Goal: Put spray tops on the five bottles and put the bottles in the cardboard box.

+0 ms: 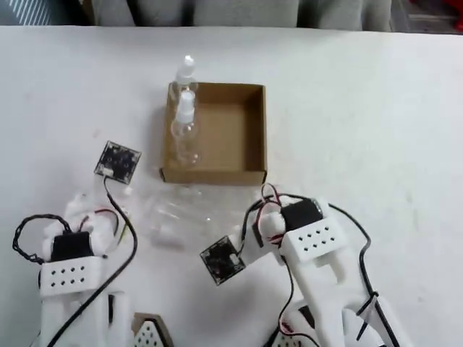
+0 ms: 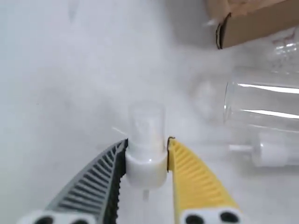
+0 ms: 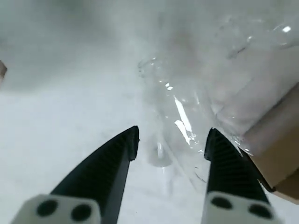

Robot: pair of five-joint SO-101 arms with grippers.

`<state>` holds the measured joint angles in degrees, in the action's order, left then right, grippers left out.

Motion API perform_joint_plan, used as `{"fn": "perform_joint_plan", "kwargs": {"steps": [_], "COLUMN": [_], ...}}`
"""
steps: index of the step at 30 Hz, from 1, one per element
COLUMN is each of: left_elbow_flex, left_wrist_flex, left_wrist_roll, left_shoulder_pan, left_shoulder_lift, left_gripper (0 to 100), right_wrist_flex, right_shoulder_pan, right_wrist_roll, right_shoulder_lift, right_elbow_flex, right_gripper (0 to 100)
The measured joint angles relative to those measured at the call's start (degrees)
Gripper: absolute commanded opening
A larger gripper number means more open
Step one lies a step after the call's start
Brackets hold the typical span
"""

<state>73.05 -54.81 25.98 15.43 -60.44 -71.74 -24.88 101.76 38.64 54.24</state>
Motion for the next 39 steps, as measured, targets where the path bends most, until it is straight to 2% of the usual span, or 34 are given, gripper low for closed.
{"fn": "perform_joint_plan", "kwargs": {"steps": [6, 18, 29, 34, 39], "left_elbow_flex": [0.00, 0.00, 0.00, 0.00, 0.00], "left_wrist_flex": [0.26, 0.44, 0.44, 0.44, 0.44], "left_wrist_roll": [0.00, 0.00, 0.00, 0.00, 0.00], "left_shoulder_pan": [0.00, 0.00, 0.00, 0.00, 0.00], "left_shoulder_lift": [0.00, 0.00, 0.00, 0.00, 0.00], "left_gripper": [2, 2, 2, 2, 2], "right_wrist_flex": [1.93, 8.09, 13.54, 14.33, 15.21], "right_shoulder_pan": [-0.09, -1.41, -2.20, -2.29, -2.29], "right_wrist_roll": [3.08, 3.60, 3.60, 2.81, 2.46], "right_shoulder_lift": [0.09, 0.62, -8.88, -9.85, -11.25], "right_elbow_flex": [2.99, 9.23, 8.88, 8.88, 9.49], "right_gripper": [20.9, 20.8, 20.9, 25.7, 20.2]}}
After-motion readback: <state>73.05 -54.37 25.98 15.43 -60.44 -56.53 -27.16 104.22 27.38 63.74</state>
